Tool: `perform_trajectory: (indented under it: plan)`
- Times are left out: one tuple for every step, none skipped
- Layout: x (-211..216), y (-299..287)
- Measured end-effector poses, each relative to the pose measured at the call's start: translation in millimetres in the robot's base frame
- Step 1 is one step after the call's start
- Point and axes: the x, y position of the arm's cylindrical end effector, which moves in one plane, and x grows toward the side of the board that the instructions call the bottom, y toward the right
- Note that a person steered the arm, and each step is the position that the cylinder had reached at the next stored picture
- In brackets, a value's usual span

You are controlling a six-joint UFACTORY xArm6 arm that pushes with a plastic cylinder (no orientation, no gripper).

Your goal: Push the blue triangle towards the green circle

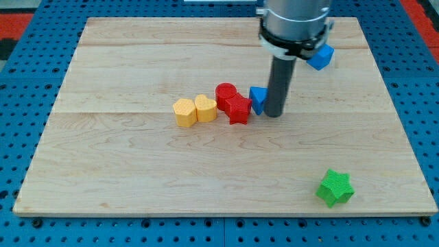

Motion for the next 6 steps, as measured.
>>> perform_trajectory:
  plan:
    - [-54,-2]
    - [-94,-29]
    - [-112,-4]
    - [-147,-66]
    - [-113,-140]
    - [-74,-78]
